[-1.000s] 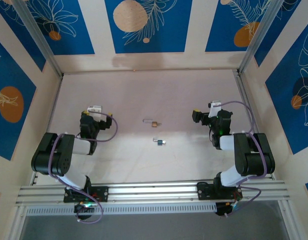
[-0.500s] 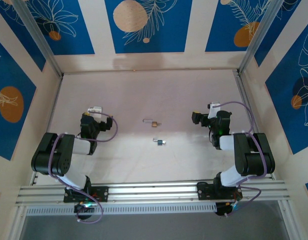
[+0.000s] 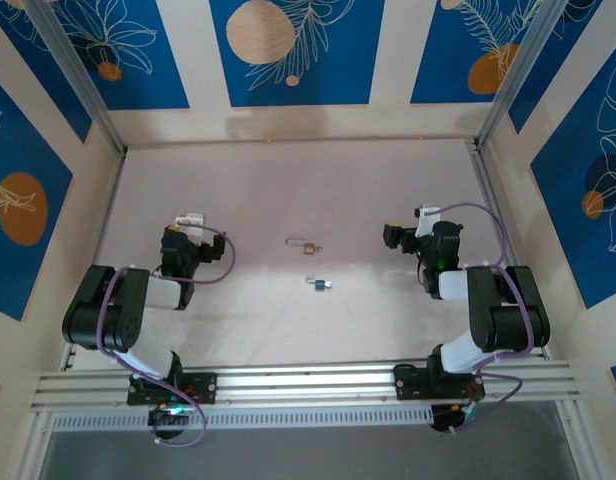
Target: Unlock with the key
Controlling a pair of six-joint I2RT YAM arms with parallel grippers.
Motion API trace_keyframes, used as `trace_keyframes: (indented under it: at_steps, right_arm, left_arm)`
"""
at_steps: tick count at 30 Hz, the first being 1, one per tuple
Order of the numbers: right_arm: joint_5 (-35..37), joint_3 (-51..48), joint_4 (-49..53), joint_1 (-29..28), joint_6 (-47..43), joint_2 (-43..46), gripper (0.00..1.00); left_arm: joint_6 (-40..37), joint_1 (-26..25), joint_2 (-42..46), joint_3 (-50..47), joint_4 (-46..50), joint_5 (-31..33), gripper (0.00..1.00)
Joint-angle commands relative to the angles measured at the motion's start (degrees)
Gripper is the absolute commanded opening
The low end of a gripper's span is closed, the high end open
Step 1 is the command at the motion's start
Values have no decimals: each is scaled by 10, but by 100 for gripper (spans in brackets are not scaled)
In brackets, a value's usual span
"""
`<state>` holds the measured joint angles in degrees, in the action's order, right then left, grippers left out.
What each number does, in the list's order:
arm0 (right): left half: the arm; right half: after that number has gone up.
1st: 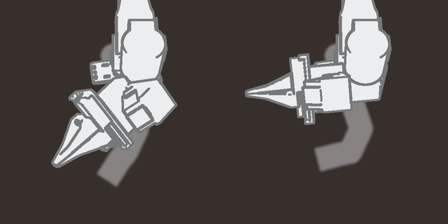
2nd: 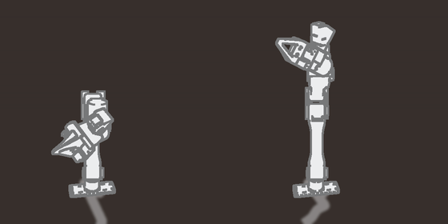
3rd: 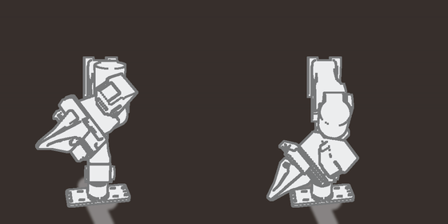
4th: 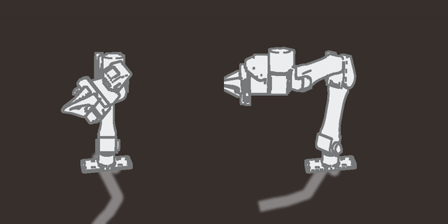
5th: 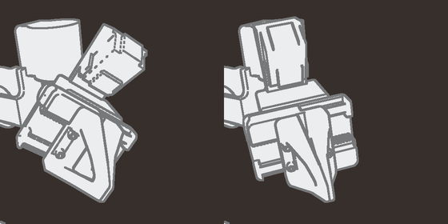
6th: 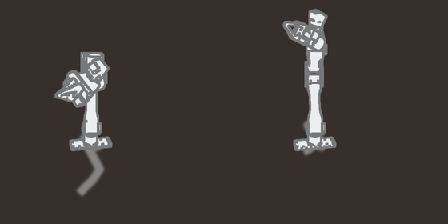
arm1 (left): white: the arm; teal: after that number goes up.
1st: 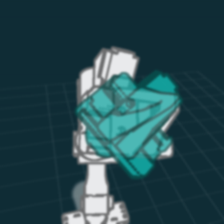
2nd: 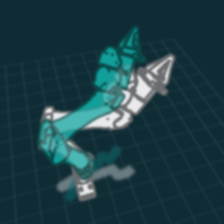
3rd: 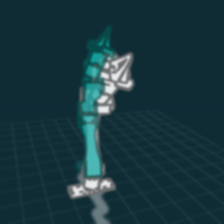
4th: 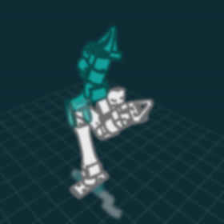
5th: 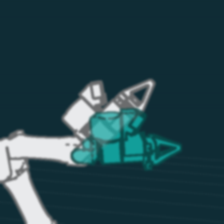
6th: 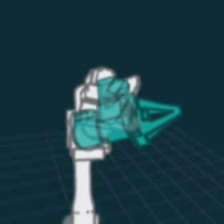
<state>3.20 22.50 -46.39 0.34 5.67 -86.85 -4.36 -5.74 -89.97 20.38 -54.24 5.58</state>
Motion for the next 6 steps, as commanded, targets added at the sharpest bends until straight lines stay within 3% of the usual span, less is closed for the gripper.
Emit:
trace_keyframes:
  at_steps: [1,6]
  right_arm:
    - [10,15,4,-3,-3,-5,99]
    - [9,15,4,-3,-4,-5,99]
  left_arm:
    - [8,6,3,9,3,-3,100]
    - [8,6,4,8,0,-1,100]
